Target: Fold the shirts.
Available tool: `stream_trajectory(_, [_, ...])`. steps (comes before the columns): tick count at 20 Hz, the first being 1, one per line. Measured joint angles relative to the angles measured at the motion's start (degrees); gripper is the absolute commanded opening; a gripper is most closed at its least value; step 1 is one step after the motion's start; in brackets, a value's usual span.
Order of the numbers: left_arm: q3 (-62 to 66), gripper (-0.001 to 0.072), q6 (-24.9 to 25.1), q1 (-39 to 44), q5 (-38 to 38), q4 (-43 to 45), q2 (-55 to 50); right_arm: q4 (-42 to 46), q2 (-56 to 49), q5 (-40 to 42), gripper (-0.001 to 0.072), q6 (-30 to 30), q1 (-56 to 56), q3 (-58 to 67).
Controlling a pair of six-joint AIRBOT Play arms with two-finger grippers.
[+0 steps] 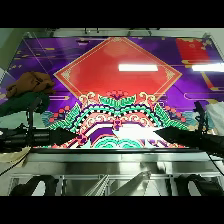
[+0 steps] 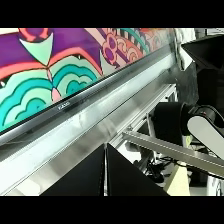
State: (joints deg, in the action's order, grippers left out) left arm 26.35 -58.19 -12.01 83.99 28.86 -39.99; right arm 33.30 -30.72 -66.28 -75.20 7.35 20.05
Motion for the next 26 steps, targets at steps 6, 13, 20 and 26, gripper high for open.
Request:
stream_trajectory(6, [0.00, 0.0013, 0.02, 0.00, -0.02, 0.02, 0.00, 0.00, 0.00, 0.04, 0.0029, 0.00, 0.00, 0.00])
stream_trajectory(13, [14.23, 0.0475, -6.80, -6.32, -0.61, 13.16, -3.67, 0.02, 0.00, 0.09, 0.0028, 0.00, 0.00, 0.00])
stream_trajectory(20, [37.13, 0.0713, -5.90, -17.84, -11.43, 21.20, -18.21, 0.00, 0.00, 0.09, 0.0029, 0.00, 0.00, 0.00])
stream_trajectory(26, [55.21, 0.0709, 0.66, -15.17, -28.11, 26.60, -42.93, 0.02, 0.00, 0.09, 0.0029, 0.00, 0.00, 0.00])
